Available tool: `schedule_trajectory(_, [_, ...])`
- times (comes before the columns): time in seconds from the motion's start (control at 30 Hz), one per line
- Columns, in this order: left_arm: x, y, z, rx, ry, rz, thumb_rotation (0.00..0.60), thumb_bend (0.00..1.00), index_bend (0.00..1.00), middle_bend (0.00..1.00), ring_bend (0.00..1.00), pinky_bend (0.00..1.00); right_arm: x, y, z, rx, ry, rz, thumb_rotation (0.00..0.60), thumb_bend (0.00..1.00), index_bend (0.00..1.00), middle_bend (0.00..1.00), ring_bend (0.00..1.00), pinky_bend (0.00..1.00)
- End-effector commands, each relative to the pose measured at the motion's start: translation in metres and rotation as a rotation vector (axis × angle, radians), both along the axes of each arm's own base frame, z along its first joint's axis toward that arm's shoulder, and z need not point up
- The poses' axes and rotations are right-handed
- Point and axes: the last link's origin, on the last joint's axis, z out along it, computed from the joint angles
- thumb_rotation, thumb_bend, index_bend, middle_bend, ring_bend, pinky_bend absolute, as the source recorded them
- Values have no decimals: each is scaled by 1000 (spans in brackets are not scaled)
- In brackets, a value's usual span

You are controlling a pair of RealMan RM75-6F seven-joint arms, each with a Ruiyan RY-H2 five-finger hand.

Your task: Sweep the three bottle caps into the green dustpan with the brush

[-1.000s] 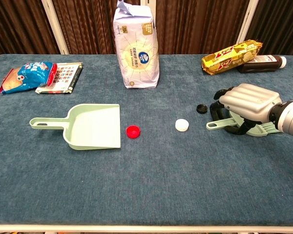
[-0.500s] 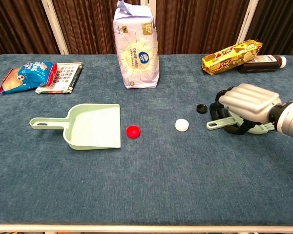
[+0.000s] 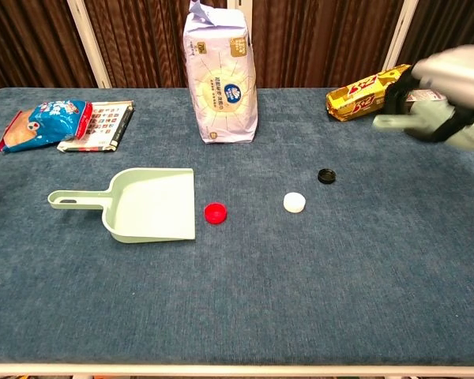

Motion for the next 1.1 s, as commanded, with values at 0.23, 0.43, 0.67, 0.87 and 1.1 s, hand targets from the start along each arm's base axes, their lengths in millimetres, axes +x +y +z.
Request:
schedule_trajectory(0.23, [36,37,-77,-181,38,-16,600,213,359,312,189,236,6,-9,36,-35,-19,-47,600,388,625,530,209,245])
schedule_trajectory(0.43, [51,35,-103,-206,80,-31,600,213,365,354,236,261,2,-8,33,-21,-15,-64,600,388,625,531,209,245])
schedule_trajectory(0.67, [68,22,-106,-189,104,-51,600,213,367,357,238,263,-3,-7,31,-16,-14,-73,600,388,626,530,209,245])
schedule_trajectory(0.87, [76,15,-92,-128,81,-34,600,213,359,357,238,263,-7,-7,30,-14,-13,-83,600,388,626,531,209,246])
schedule_trajectory(1.1, [88,8,-102,-179,70,-15,600,213,357,357,238,264,-11,-7,27,-3,-14,-89,600,388,626,531,209,248])
